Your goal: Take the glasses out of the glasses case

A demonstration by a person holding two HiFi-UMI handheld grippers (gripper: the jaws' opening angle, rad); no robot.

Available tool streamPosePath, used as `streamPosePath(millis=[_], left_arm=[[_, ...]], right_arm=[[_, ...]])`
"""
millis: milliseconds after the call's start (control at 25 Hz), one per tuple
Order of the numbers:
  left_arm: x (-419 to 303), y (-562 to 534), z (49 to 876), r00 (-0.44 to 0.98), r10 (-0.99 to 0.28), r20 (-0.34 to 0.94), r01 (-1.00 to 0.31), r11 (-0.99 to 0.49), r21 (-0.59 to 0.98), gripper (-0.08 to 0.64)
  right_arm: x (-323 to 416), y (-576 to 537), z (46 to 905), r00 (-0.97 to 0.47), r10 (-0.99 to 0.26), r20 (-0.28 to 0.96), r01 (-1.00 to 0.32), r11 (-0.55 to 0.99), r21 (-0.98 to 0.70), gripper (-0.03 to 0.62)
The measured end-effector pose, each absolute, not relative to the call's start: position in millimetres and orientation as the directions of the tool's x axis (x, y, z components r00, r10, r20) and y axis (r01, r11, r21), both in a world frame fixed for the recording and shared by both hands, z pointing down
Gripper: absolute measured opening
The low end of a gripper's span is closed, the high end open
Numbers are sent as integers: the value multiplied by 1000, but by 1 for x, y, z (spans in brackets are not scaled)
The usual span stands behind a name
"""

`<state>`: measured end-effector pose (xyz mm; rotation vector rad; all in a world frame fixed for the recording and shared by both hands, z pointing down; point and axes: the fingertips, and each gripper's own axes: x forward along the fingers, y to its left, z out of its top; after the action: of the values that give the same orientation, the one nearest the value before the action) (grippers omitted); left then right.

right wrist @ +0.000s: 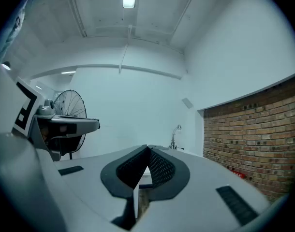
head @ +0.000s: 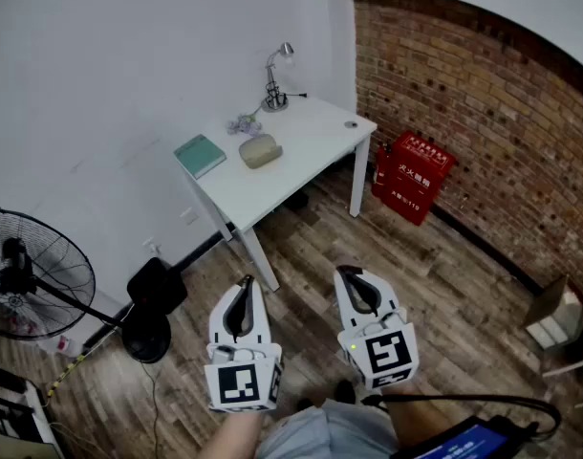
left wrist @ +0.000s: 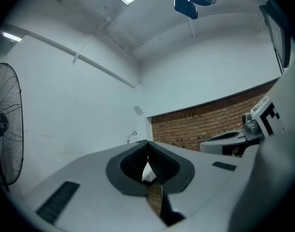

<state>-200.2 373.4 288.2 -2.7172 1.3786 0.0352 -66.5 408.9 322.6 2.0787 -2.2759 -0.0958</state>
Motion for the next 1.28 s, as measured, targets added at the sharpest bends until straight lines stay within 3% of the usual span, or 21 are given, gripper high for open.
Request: streamPosePath(millis=[440, 560, 1280], left_arm=[[-177, 382, 294, 612, -787, -73, -791, -609, -63, 6], [-162, 383, 298, 619, -783, -60, -785, -616, -68, 6], [-100, 334, 319, 579, -815, -26, -814, -575, -81, 6]], right_arm=[[-42, 420, 317, -78, -996, -32, -996, 76, 54, 18], [-28, 423, 313, -88, -995, -45, -996, 86, 38, 101], [54, 370, 340, -94, -996, -4, -995, 94, 45, 158]])
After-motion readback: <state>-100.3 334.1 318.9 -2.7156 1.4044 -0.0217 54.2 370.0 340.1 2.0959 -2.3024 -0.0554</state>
